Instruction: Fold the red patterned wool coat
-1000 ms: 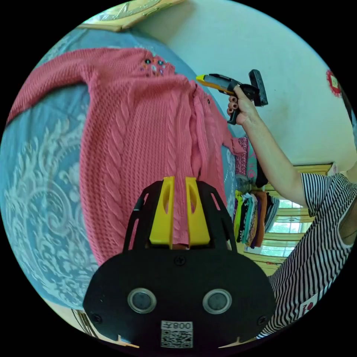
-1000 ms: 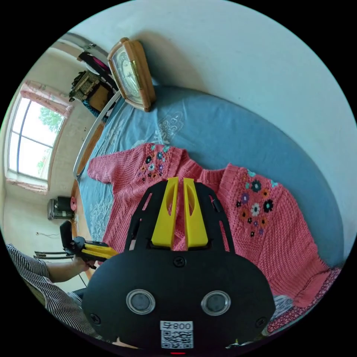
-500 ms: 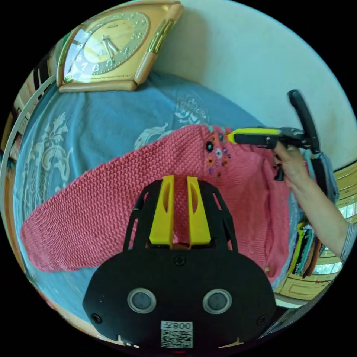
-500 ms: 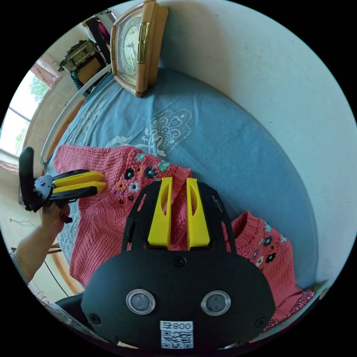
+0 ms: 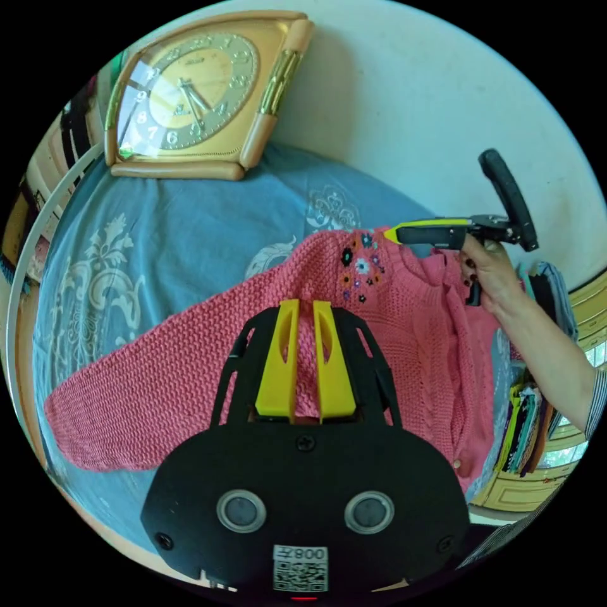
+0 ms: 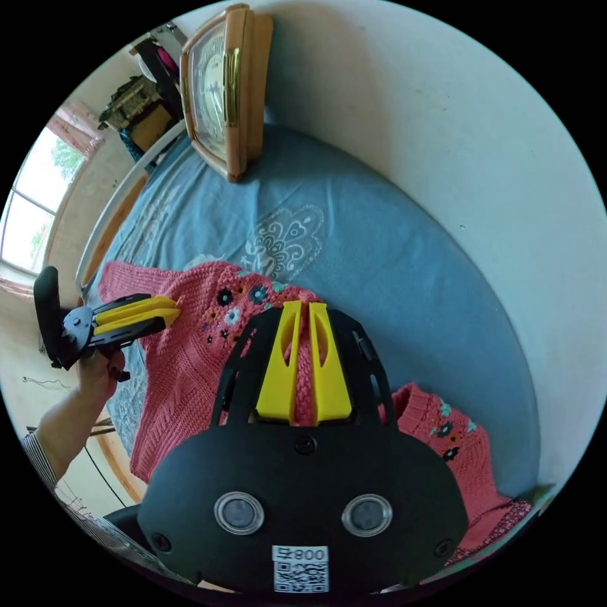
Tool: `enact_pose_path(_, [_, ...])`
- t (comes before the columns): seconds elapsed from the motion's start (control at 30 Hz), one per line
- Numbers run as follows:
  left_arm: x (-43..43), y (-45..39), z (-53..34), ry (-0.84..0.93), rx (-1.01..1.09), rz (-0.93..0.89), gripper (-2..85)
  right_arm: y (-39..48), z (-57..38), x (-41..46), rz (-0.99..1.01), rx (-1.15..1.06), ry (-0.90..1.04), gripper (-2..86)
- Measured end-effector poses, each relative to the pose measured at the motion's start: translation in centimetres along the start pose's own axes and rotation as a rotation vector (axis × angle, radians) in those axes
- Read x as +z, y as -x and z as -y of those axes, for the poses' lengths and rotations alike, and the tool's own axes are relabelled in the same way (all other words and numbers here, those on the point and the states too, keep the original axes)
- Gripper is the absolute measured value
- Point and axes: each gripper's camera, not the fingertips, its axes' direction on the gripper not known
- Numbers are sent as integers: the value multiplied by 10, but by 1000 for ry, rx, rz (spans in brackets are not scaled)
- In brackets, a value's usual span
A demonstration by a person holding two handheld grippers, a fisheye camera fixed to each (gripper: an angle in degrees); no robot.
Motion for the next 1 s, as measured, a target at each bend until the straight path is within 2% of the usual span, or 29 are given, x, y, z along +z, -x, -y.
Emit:
enact_pose_path(0.1, [-20,5,-23,-54,-28,5,57,-10,-31,-14,27,54,-89,23])
enact_pose_path(0.2, [-26,19,-49,-46,-93,31,68,-3,-75,-18,121,12,-139,18])
enact_pose_path(0.33, [-4,39,-61,85,-141,70,61,22,-118,19,109,-75,-67,9])
enact_pose_path(0.4, [-1,48,-60,65,-186,36,40,22,-122,52,48,-65,37,4])
enact_pose_path(0.53, [-6,41,-61,25,-255,92,23,2,-139,65,133,0,8,3])
enact_pose_path(0.67, [-15,1,-91,-43,-192,-116,33,-8,-193,54,200,34,-62,8])
enact_pose_path(0.73, [-7,-26,-112,6,-156,-244,40,-9,-228,56,233,53,-48,14])
enact_pose_path(0.9, [44,-116,-192,348,-164,-605,64,11,-332,84,308,85,118,45])
enact_pose_path(1.0, [66,-146,-225,462,-242,-702,73,33,-396,109,331,97,264,59])
